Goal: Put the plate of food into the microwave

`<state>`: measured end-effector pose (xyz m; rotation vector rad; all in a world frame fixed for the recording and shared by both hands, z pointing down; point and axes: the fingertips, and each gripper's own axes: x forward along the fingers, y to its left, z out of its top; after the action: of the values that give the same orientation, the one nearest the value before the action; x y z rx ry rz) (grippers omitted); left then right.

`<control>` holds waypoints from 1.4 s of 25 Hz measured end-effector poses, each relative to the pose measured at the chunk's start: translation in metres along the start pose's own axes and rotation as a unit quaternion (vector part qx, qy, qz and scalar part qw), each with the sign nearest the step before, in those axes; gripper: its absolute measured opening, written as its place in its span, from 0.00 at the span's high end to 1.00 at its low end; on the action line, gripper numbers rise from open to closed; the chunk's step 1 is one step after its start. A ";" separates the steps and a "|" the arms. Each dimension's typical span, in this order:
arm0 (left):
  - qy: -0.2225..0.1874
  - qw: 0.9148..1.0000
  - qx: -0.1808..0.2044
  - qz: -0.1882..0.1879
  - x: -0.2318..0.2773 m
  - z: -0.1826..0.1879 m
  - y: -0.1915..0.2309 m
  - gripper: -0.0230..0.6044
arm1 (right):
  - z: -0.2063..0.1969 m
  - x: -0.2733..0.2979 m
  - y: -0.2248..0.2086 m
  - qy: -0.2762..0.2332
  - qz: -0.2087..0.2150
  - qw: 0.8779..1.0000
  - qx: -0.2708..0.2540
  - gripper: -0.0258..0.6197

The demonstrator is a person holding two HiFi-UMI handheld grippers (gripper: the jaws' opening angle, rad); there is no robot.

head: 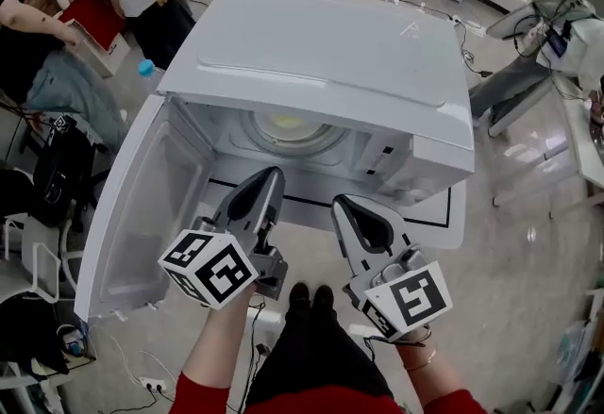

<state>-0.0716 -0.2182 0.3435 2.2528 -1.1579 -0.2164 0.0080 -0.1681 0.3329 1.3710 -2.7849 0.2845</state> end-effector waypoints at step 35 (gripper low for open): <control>0.044 0.997 -0.047 -0.037 -0.050 -0.021 -0.057 0.95 | 0.004 -0.048 0.005 0.026 -0.058 0.998 -0.008 0.94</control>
<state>-0.0545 -0.1446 0.3218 2.2024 -0.9987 -0.1946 0.0335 -0.1280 0.3234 1.4909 -2.6481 0.2908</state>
